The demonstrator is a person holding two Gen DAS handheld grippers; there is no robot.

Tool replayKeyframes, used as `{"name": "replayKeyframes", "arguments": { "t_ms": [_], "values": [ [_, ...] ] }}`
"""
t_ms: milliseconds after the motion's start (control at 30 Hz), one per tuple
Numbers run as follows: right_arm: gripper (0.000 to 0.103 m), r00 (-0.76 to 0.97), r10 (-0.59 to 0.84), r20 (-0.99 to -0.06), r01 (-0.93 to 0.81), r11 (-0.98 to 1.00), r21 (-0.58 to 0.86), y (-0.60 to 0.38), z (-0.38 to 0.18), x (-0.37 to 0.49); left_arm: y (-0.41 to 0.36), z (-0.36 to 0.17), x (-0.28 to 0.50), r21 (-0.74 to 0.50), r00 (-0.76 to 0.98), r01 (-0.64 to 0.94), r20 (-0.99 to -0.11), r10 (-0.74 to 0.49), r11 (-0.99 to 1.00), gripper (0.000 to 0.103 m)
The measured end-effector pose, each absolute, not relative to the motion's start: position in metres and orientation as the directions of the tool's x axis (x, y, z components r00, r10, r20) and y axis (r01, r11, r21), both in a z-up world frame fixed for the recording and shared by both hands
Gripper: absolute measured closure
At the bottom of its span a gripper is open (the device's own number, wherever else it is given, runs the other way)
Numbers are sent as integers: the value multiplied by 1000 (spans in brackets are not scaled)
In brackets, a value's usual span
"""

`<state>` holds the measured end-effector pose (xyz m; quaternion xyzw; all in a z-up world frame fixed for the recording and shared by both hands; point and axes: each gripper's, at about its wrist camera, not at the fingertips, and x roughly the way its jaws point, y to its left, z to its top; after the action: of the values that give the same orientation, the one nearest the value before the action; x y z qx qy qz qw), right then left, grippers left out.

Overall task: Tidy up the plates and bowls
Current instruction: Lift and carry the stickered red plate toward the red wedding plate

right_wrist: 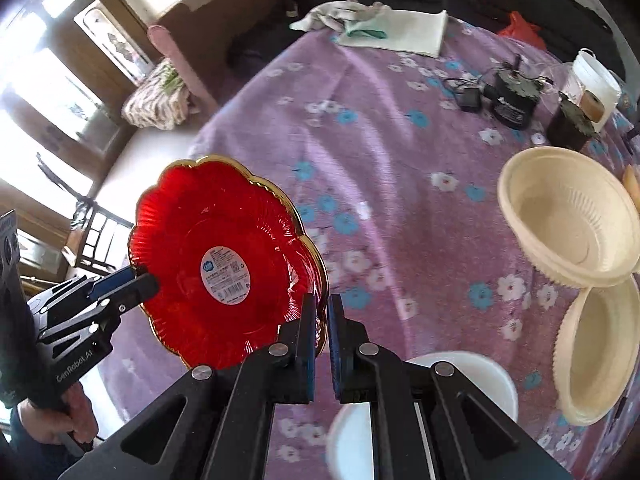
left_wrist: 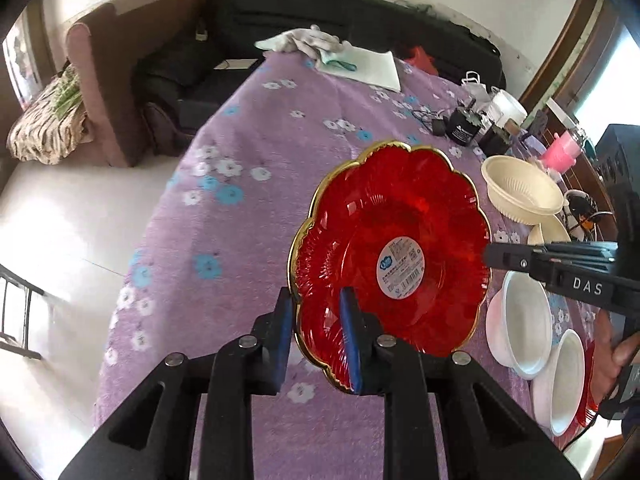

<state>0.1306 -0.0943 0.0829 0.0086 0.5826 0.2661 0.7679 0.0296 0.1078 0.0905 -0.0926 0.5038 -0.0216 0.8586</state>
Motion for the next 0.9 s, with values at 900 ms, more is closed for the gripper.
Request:
{"name": "replayKeyframes", "arguments": {
  "t_ms": [900],
  "values": [
    [93,7,481,-877,-368,817,445,-106,24,16,85,32,-76,-119,347,-68,-934,-88,991,76]
  ]
}}
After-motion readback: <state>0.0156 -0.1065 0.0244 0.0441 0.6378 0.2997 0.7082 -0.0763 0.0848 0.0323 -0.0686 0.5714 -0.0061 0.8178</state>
